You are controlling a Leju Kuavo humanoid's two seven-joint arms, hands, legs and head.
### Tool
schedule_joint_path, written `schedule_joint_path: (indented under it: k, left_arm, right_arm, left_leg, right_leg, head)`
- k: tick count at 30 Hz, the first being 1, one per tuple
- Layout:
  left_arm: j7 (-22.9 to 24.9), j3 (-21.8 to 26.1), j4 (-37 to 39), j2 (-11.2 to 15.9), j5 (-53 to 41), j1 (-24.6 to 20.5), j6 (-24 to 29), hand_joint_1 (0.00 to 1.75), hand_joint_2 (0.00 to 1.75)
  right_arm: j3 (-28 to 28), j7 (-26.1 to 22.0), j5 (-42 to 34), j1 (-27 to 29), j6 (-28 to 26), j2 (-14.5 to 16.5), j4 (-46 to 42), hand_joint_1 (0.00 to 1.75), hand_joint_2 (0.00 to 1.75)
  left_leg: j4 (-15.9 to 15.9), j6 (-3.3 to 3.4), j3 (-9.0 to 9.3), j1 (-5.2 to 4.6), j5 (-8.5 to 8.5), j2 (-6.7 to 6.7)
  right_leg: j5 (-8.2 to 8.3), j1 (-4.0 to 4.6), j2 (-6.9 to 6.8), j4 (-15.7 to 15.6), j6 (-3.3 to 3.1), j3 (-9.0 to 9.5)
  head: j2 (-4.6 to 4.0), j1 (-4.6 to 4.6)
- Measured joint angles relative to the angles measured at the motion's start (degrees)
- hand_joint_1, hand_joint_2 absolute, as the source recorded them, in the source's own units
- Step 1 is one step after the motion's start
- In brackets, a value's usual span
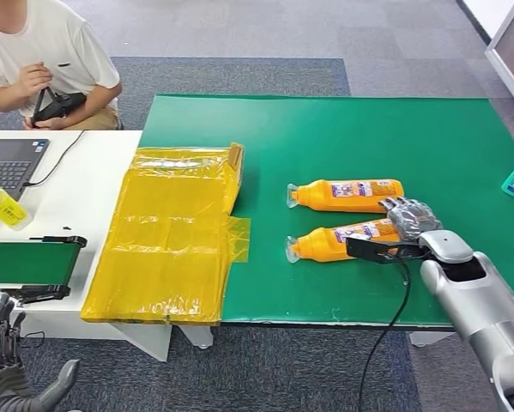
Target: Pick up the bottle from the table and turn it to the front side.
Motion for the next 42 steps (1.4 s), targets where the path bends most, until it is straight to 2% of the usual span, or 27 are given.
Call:
schedule_joint_path:
  k: [3,6,17,21,30,42]
  left_arm:
    - [-0.15,0.91,-0.08,0.01,1.8,0.08,-0.29,0.0,1.75]
    - [-0.22,1.63,-0.31,0.01,2.54,0.09,-0.63,0.0,1.75]
    - [-0.22,3.9,-0.34,0.01,4.72,-0.09,-2.98,0.0,1.75]
    - [0.41,6.17,0.54,0.0,6.97,-0.79,-6.12,0.0,1.75]
    - [1.55,7.91,2.5,-0.01,4.63,-1.71,-6.35,0.0,1.75]
    - [1.13,6.13,2.85,-0.09,1.73,-1.71,-6.46,0.0,1.75]
  right_arm:
    - [2.71,-1.28,-4.3,-2.64,5.27,-2.82,2.53,0.0,1.75]
    - [4.03,-2.5,-6.91,-3.19,6.7,-4.31,3.05,0.0,1.75]
    - [9.35,-3.79,-13.57,-5.53,9.91,-6.27,3.9,0.0,1.75]
    - [13.5,-4.47,-17.58,-7.52,9.77,-6.24,4.73,0.0,1.75]
    - [19.77,-5.12,-25.85,-7.27,5.89,-6.2,5.34,0.0,1.75]
    - [22.59,-4.92,-26.19,-5.85,1.99,-5.8,7.26,0.0,1.75]
  left_leg:
    - [0.0,0.01,0.0,-0.01,0.0,-0.01]
    - [0.0,0.0,0.0,-0.01,0.0,-0.01]
    - [0.0,0.0,-0.01,-0.01,-0.01,-0.01]
    - [0.0,0.0,-0.01,0.0,0.0,-0.01]
    - [0.0,0.02,0.01,-0.01,-0.01,-0.01]
    - [0.0,0.02,0.12,-0.01,-0.02,-0.01]
  right_leg:
    - [0.0,0.0,-0.01,0.0,0.0,0.01]
    - [0.0,-0.01,0.0,0.0,0.0,0.0]
    - [0.0,0.0,0.01,0.0,0.0,-0.01]
    - [0.0,0.0,-0.01,0.0,0.0,0.01]
    - [-0.01,0.0,0.0,-0.01,0.01,-0.01]
    - [-0.02,0.0,-0.01,-0.01,0.01,0.11]
  head:
    - [0.0,-0.01]
    - [0.0,-0.01]
    - [0.0,0.0]
    - [0.0,-0.01]
    - [0.0,0.0]
    - [0.0,-0.01]
